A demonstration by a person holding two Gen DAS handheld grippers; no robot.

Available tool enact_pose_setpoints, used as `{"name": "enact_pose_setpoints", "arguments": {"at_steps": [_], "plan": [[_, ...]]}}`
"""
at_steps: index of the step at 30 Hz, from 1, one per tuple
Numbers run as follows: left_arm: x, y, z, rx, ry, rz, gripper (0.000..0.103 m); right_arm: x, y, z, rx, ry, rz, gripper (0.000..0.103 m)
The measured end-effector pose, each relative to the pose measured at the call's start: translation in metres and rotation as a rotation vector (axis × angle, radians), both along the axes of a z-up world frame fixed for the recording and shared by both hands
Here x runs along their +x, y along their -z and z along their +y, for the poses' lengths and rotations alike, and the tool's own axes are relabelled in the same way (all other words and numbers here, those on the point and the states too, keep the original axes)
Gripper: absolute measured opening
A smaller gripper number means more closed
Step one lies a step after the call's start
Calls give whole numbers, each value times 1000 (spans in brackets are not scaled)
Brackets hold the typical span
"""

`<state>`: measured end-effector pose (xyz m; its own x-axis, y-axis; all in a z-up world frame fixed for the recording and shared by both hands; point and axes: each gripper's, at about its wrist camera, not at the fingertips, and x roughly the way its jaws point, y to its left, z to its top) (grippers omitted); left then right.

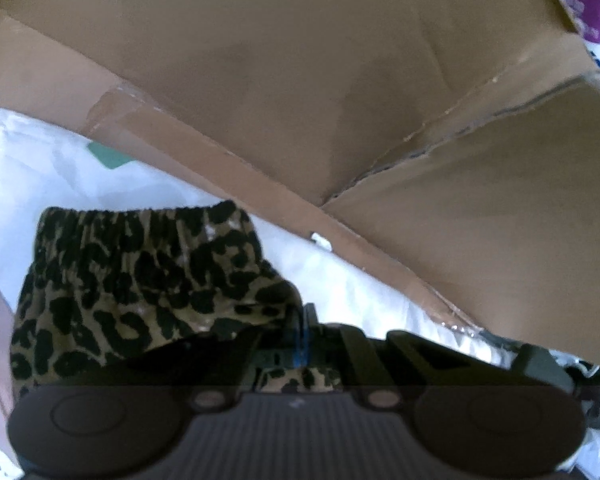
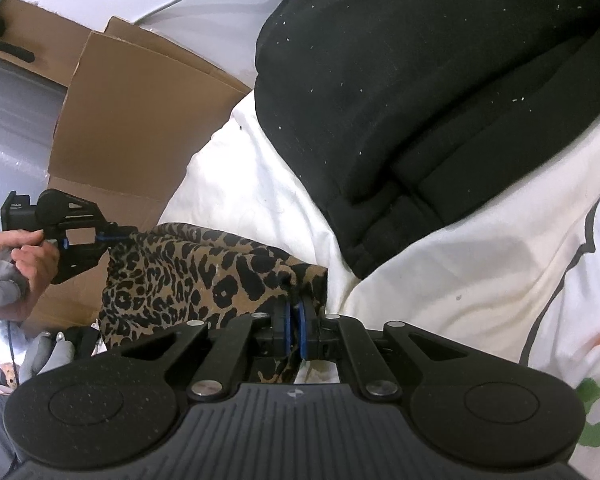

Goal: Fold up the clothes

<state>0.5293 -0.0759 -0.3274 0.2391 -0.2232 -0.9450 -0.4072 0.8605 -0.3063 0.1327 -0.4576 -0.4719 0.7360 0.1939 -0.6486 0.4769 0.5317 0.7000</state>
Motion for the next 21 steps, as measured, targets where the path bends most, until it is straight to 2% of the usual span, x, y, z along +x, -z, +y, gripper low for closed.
{"name": "enact_pose_setpoints", "arguments": {"at_steps": [9, 11, 15, 21], "plan": [[11, 22, 1, -23, 7, 15, 2, -1, -7, -4, -30, 2, 19, 3], [11, 19, 0, -31, 39, 13, 7, -2, -7, -4, -25, 2, 20, 2], [3, 7, -5, -74, 75, 32, 24, -4, -7, -4, -12, 3, 21, 2], [-16, 5, -31, -96, 128, 74, 24, -4, -4, -3, 1, 14, 20, 2]]}}
